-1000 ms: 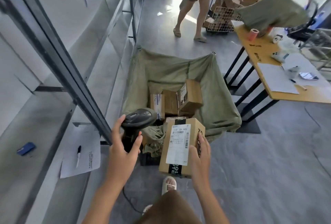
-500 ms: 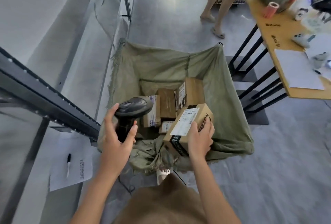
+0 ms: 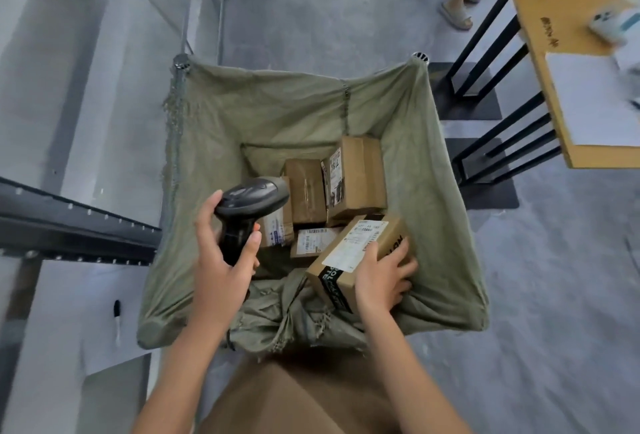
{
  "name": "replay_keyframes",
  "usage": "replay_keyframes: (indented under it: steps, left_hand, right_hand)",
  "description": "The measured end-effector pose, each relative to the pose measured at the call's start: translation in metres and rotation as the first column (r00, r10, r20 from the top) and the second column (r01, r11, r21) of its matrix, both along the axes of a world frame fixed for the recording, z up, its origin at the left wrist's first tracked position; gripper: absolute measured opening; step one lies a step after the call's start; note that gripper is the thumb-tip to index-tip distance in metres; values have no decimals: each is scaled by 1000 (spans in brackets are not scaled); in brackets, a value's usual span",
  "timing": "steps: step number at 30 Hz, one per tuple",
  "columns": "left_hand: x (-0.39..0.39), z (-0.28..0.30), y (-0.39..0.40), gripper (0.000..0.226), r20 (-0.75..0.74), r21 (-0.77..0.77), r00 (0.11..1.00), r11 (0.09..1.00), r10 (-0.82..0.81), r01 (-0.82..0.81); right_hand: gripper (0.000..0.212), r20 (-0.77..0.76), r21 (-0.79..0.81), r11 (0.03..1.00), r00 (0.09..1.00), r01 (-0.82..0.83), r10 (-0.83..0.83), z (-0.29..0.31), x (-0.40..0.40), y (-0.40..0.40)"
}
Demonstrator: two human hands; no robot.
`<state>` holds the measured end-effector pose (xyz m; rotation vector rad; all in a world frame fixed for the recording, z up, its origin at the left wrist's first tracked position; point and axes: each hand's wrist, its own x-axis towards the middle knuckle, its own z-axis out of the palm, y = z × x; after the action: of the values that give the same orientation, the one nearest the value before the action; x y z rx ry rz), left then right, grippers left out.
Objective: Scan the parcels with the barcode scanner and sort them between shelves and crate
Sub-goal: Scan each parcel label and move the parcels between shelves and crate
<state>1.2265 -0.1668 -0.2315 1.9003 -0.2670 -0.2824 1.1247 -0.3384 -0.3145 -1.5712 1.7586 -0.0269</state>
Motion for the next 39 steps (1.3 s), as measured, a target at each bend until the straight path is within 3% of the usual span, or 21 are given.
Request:
replay_keyframes:
  steps: [4, 7, 9, 11, 14, 17, 21, 26, 35, 39]
  left_hand:
    - [1, -7, -9, 68, -47, 27, 999, 1000, -7, 8]
    - [1, -9, -10, 68, -65, 36, 998, 999, -6, 9]
    - [1, -10, -10, 68, -74, 39, 997, 999, -2, 4]
    - [1, -11, -10, 68, -81, 33, 997, 999, 1, 2]
    - [1, -12, -8, 68, -95, 30, 995, 1000, 13, -10]
    - [1, -14, -8, 68, -91, 40, 996, 999, 13, -10]
    - [0, -14, -8, 70, -93, 52, 996, 999, 4, 1]
    - [0, -17, -3, 70, -98, 45, 995, 999, 10, -6]
    - [-3, -20, 14, 73, -126, 72, 990, 996, 55, -46]
    - [-5, -18, 19, 73, -151, 70, 985, 995, 81, -71]
  right_hand:
    - [62, -37, -147, 978, 989, -146, 142, -3, 10, -8]
    - [59, 51, -268, 921, 951, -282, 306, -11, 23, -10]
    - [62, 136, -263, 894, 903, -364, 408, -18, 29, -9]
    - [68, 193, -237, 809, 790, -538, 581, -26, 27, -7]
    - [74, 54, -257, 568, 576, -782, 816, -38, 17, -8]
    - [77, -33, -220, 527, 546, -821, 837, -41, 23, -10]
    - [77, -114, -116, 579, 590, -807, 799, -43, 49, 2]
    - [82, -239, -107, 620, 625, -778, 743, -62, 80, 19]
    - [85, -359, -61, 512, 498, -857, 789, -95, 68, 22]
    - [82, -362, -47, 502, 483, -864, 797, -93, 73, 21]
